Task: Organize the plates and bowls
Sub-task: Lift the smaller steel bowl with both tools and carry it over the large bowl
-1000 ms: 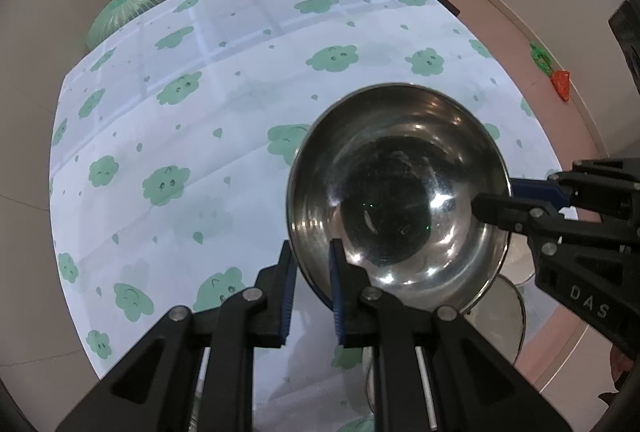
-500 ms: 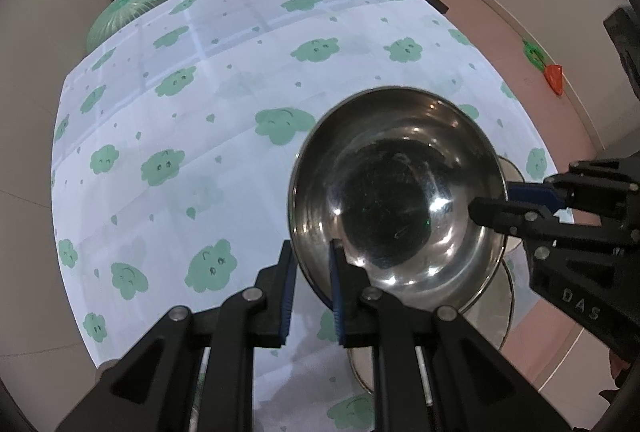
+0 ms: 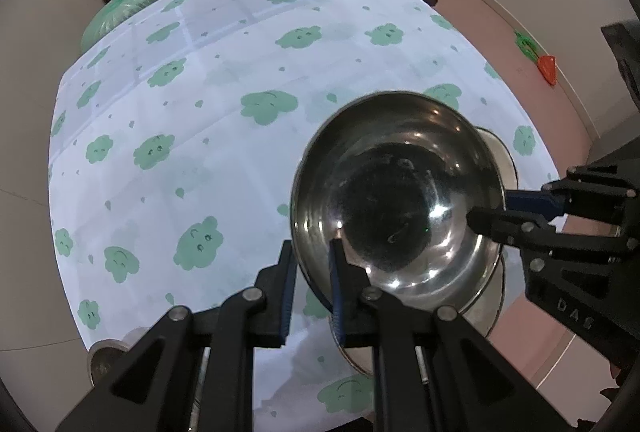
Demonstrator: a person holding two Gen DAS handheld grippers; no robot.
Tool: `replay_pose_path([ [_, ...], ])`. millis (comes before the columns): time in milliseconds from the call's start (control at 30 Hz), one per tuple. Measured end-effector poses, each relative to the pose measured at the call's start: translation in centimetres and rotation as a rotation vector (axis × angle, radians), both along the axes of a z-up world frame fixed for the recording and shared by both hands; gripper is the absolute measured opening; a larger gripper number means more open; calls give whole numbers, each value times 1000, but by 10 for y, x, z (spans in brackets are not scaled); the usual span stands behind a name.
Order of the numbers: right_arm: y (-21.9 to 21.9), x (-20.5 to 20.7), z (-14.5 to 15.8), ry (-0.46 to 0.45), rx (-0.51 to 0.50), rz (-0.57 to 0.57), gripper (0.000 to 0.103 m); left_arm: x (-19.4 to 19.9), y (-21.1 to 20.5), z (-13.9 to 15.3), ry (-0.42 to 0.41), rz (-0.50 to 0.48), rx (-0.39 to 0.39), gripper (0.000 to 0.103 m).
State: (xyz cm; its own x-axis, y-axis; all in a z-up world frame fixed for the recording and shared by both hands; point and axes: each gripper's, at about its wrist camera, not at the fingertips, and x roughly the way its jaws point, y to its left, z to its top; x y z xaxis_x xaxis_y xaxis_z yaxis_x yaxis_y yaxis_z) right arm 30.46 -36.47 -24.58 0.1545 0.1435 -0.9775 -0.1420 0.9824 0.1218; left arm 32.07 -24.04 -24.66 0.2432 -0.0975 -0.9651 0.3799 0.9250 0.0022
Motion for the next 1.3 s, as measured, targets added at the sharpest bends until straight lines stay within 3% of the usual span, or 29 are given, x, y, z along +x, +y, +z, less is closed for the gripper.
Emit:
replay_pose_path([
  [1300,-2,-53,-41,120,6,17,19,-41,-13,-34,70,-76,42,13],
])
